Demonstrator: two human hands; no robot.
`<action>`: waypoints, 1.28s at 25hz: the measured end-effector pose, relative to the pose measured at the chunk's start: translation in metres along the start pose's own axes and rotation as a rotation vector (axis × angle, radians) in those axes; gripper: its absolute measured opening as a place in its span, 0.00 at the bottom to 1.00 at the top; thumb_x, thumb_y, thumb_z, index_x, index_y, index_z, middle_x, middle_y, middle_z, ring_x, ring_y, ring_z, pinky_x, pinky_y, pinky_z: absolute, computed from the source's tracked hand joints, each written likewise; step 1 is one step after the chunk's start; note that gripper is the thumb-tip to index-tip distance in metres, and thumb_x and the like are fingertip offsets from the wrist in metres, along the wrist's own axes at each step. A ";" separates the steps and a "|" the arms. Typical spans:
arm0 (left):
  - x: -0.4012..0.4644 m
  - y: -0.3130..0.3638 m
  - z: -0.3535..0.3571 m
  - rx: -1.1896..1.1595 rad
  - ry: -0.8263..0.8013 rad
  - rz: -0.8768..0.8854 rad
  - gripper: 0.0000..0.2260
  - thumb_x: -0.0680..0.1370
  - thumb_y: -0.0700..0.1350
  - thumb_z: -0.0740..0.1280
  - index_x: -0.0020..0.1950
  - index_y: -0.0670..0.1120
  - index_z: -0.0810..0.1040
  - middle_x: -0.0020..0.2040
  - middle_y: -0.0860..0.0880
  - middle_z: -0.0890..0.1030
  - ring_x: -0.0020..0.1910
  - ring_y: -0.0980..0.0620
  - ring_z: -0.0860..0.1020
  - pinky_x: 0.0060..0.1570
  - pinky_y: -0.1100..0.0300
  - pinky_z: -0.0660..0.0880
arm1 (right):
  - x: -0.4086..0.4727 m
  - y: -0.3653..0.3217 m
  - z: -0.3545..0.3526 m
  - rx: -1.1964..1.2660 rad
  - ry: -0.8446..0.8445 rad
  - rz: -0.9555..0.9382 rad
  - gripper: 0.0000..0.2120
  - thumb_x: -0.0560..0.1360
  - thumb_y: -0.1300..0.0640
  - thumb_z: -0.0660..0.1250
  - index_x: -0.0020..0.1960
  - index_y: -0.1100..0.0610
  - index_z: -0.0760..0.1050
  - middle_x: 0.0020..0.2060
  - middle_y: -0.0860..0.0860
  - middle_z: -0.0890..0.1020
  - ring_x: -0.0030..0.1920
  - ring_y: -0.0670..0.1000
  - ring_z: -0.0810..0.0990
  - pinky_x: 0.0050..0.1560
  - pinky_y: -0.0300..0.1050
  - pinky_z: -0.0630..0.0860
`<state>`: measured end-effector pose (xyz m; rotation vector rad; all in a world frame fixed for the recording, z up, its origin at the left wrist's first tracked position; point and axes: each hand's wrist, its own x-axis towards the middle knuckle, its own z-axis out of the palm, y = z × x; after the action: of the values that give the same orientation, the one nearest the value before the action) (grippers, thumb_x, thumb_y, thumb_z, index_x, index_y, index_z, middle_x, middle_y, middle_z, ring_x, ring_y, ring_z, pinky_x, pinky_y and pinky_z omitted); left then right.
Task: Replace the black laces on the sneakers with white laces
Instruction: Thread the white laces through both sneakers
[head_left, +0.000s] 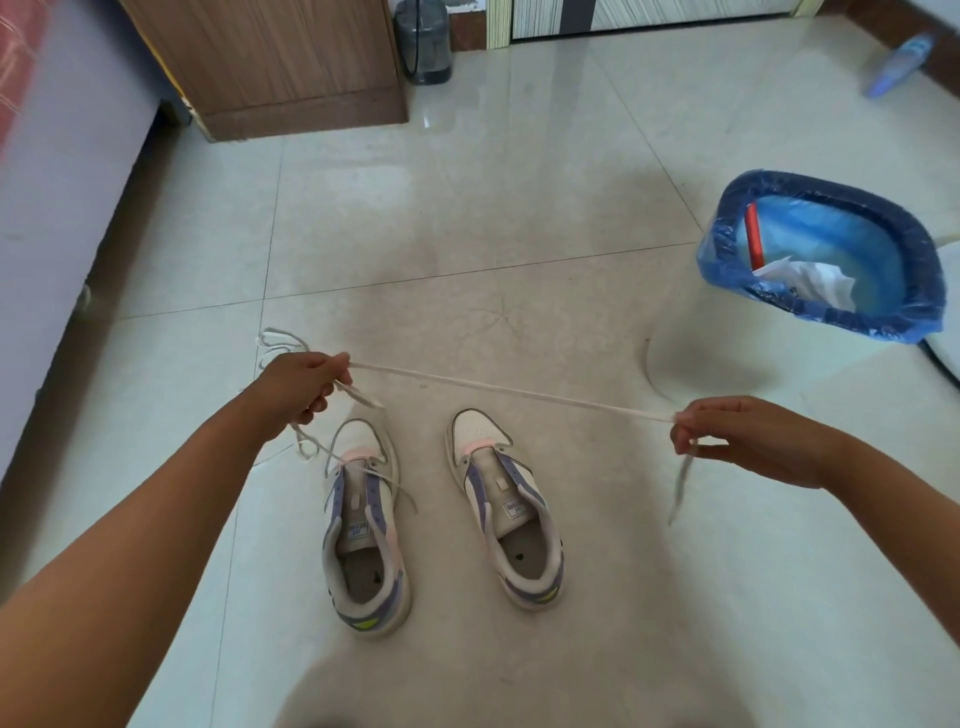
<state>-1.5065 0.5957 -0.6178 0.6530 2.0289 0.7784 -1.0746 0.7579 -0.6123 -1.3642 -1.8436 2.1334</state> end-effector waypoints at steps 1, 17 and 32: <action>0.003 -0.001 -0.003 -0.010 0.031 -0.016 0.14 0.80 0.50 0.62 0.38 0.44 0.76 0.29 0.49 0.66 0.25 0.53 0.64 0.20 0.69 0.58 | 0.000 0.006 -0.005 0.025 0.025 0.026 0.13 0.68 0.50 0.67 0.40 0.61 0.79 0.40 0.55 0.80 0.46 0.51 0.79 0.61 0.50 0.72; -0.033 0.012 0.121 -0.020 -0.168 -0.070 0.08 0.81 0.48 0.59 0.58 0.48 0.71 0.35 0.47 0.68 0.25 0.53 0.64 0.22 0.64 0.68 | 0.060 -0.017 0.115 0.398 0.009 0.208 0.07 0.80 0.58 0.58 0.49 0.60 0.74 0.29 0.52 0.71 0.24 0.45 0.65 0.22 0.35 0.62; -0.037 0.088 0.081 -0.768 -0.326 0.047 0.11 0.82 0.38 0.56 0.55 0.33 0.75 0.34 0.49 0.82 0.26 0.59 0.77 0.27 0.69 0.72 | 0.091 -0.087 0.150 0.288 -0.141 0.030 0.13 0.78 0.48 0.63 0.50 0.59 0.76 0.26 0.46 0.65 0.24 0.43 0.57 0.22 0.34 0.56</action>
<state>-1.4053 0.6526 -0.5711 0.3436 1.2766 1.2833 -1.2646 0.7126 -0.6065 -1.2138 -1.4846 2.4488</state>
